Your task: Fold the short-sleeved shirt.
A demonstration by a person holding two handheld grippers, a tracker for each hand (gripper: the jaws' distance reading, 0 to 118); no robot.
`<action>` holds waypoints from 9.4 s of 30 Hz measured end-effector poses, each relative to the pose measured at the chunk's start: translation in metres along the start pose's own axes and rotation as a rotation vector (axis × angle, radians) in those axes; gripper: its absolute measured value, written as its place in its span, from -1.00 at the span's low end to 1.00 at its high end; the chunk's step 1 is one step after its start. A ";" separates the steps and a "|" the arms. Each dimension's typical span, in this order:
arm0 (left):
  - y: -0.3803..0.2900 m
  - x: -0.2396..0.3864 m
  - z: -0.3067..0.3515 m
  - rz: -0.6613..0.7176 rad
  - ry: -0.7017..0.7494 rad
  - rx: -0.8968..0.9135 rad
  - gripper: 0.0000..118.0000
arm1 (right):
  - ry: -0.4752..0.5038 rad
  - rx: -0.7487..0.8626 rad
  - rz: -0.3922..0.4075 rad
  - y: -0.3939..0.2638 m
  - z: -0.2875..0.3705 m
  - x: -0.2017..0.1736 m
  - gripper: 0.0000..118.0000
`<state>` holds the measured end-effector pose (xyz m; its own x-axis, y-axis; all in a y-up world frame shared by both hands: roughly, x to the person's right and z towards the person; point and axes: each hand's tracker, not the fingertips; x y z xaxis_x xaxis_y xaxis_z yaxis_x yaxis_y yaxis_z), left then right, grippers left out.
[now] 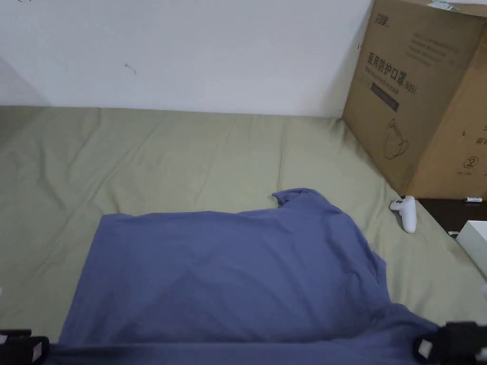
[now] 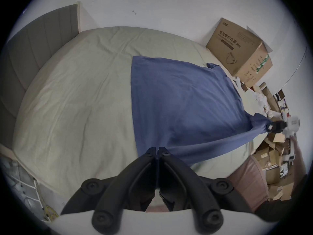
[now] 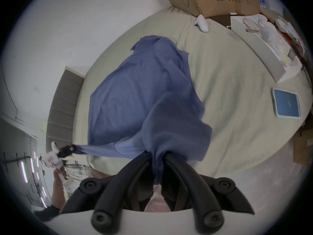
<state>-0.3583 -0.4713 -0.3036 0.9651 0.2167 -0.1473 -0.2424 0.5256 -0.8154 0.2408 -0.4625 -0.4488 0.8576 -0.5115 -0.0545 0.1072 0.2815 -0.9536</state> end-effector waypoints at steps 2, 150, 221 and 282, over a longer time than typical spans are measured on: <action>0.020 0.002 -0.021 -0.015 0.012 0.004 -0.98 | 0.022 0.011 -0.075 0.033 -0.016 -0.001 -0.92; 0.184 -0.066 -0.221 0.032 0.108 -0.149 0.96 | -0.016 0.191 0.248 0.019 -0.083 -0.056 -1.00; 0.013 -0.042 -0.036 -0.003 -0.117 0.050 -1.00 | -0.162 0.144 0.068 -0.012 -0.036 0.018 -1.00; -0.020 -0.166 -0.107 0.753 -0.747 -0.024 1.00 | -0.032 0.608 0.341 -0.089 -0.035 -0.117 -0.89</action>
<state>-0.5032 -0.6061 -0.3222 0.2591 0.9345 -0.2441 -0.7427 0.0312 -0.6689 0.1133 -0.4555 -0.3679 0.9068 -0.2923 -0.3037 0.0842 0.8316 -0.5490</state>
